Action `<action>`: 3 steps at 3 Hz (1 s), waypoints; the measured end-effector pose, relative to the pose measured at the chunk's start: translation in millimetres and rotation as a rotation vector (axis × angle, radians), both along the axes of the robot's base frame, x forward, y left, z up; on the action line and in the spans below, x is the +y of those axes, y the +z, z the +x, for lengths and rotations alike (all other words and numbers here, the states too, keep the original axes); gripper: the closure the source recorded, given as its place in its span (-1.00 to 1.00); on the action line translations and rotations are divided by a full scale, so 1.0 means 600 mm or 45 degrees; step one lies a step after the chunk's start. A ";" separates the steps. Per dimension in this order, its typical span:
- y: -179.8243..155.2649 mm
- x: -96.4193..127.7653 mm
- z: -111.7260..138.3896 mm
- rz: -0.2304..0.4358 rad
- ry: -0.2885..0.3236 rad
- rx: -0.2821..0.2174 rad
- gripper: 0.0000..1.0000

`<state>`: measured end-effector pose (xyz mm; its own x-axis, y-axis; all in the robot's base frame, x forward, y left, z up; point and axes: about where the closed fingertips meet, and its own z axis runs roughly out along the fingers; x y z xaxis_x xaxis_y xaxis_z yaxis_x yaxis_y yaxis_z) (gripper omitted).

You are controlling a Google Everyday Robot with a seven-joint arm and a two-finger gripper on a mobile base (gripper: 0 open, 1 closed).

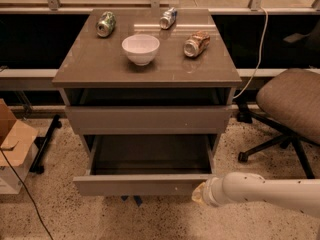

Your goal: Close middle drawer

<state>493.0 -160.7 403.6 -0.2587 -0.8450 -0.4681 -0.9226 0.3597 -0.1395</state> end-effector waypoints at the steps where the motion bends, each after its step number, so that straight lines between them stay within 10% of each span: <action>1: 0.006 0.030 0.049 0.040 0.035 -0.101 1.00; 3: 0.006 0.059 0.112 0.127 0.089 -0.153 1.00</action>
Offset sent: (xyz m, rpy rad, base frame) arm 0.0999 0.0490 0.0084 0.1599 -0.1745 0.1102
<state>560.0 -125.4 407.4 -0.1377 -0.8067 -0.5747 -0.9246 0.3127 -0.2173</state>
